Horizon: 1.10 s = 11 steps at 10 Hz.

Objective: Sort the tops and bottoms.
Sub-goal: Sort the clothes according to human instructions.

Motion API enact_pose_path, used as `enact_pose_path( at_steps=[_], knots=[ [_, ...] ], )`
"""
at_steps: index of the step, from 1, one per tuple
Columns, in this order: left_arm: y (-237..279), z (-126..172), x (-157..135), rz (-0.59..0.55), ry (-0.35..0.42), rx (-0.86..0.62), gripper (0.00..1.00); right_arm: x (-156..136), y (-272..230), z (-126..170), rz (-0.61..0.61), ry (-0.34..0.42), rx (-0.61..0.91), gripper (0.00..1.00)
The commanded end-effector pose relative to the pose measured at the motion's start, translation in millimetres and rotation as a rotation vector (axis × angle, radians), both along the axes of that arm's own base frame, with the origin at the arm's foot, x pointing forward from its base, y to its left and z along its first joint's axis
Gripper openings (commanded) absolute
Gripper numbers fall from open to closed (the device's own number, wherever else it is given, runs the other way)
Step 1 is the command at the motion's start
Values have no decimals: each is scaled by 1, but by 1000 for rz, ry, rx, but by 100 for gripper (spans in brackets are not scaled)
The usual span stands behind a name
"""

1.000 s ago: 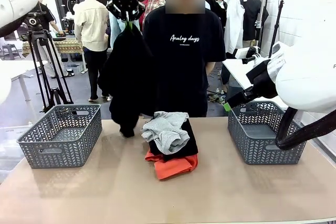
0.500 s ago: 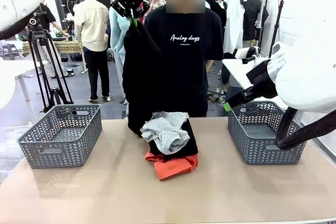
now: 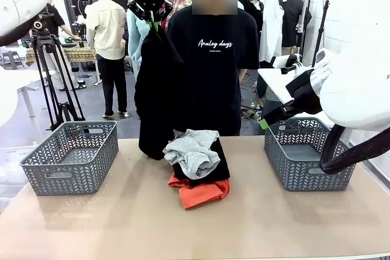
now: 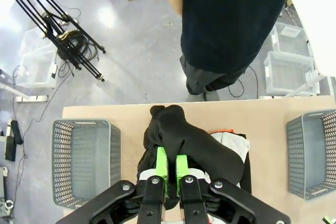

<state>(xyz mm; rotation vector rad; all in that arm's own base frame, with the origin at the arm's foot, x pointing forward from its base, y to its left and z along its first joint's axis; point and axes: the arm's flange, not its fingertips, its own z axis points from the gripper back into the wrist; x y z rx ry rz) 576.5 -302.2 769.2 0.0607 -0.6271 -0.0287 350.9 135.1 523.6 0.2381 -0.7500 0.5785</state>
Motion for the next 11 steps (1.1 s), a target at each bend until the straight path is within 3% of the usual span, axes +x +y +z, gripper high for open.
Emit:
enact_pose_path(
  at_steps=[1,11],
  knots=[
    [3,4,-2,7,-4,0,0,2,-1,-2,5,-7,5,100],
    [3,4,-2,7,-4,0,0,2,-1,-2,5,-7,5,100]
  ],
)
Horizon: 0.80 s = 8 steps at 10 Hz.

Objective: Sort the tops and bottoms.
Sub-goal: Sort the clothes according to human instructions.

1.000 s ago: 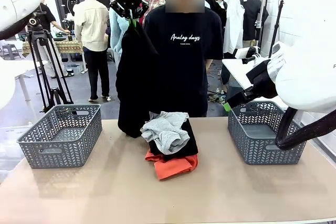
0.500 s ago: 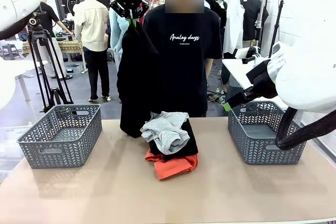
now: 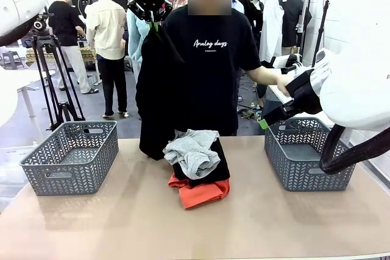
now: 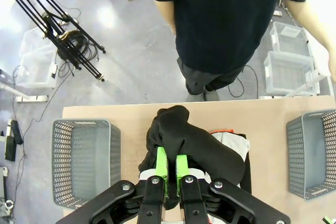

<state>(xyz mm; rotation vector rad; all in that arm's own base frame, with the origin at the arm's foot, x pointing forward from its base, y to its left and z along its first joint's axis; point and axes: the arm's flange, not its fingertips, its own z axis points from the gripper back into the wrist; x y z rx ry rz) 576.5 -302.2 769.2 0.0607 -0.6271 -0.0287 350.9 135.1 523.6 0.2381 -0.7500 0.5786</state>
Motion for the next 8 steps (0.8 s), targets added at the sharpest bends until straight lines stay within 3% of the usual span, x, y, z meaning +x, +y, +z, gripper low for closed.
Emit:
enact_pose_path(
  at_steps=[1,8],
  knots=[
    [3,4,-2,7,-4,0,0,2,-1,-2,5,-7,5,100],
    [3,4,-2,7,-4,0,0,2,-1,-2,5,-7,5,100]
  ],
)
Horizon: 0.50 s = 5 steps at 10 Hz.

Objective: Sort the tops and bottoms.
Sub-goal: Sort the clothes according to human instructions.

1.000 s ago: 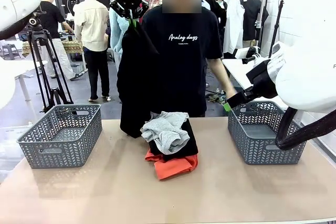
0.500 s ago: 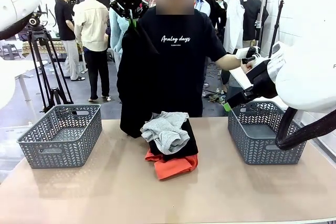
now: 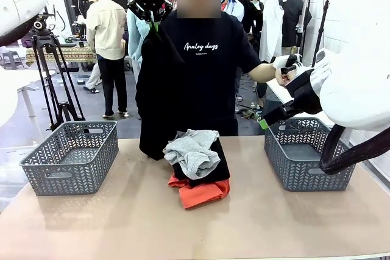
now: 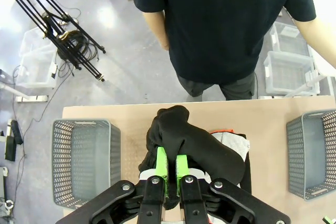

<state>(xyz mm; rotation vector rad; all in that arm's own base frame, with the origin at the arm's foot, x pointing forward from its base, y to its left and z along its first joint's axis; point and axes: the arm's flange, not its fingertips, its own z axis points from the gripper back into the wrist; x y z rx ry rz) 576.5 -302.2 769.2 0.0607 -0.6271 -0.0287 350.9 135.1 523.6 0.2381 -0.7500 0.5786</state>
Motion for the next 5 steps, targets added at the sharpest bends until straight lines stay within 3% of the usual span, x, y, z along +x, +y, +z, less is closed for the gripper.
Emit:
enact_pose_path(
  at_steps=[1,5],
  knots=[
    [3,4,-2,7,-4,0,0,2,-1,-2,5,-7,5,100],
    [3,4,-2,7,-4,0,0,2,-1,-2,5,-7,5,100]
  ],
)
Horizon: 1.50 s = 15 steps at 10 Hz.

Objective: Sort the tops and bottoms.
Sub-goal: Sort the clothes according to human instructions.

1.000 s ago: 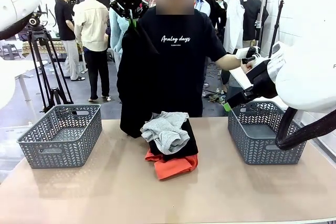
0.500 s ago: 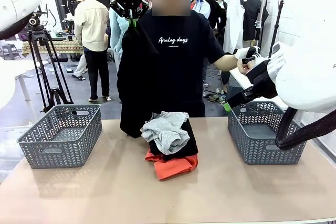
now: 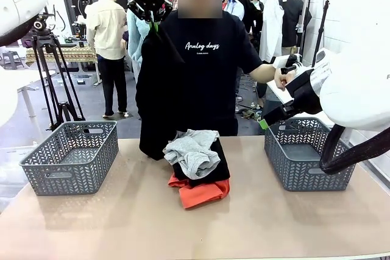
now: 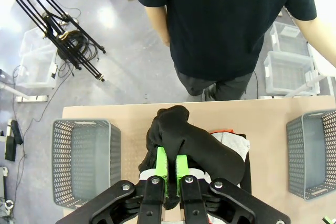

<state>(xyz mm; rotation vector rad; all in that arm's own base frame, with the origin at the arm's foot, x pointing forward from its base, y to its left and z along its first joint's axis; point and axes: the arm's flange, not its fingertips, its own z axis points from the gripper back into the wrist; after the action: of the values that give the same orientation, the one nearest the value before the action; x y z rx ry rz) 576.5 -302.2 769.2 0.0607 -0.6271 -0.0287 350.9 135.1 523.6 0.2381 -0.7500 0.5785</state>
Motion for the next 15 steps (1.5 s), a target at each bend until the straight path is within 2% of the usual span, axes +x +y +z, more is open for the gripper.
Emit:
enact_pose_path(
  at_steps=[1,7,10,12,14,15],
  knots=[
    [3,4,-2,7,-4,0,0,2,-1,-2,5,-7,5,100],
    [0,0,0,0,0,0,0,0,0,0,0,0,0,100],
    [-53,41,14,-26,-41,-217,0,-30,-7,13,-39,-11,-6,100],
    [-102,63,15,-113,-92,-279,0,-50,-22,15,-100,-13,1,100],
    [-134,68,15,-171,-49,-345,0,-77,-40,22,-181,16,6,100],
    [-148,72,17,-201,-47,-366,0,-85,-46,25,-226,1,21,100]
  ],
)
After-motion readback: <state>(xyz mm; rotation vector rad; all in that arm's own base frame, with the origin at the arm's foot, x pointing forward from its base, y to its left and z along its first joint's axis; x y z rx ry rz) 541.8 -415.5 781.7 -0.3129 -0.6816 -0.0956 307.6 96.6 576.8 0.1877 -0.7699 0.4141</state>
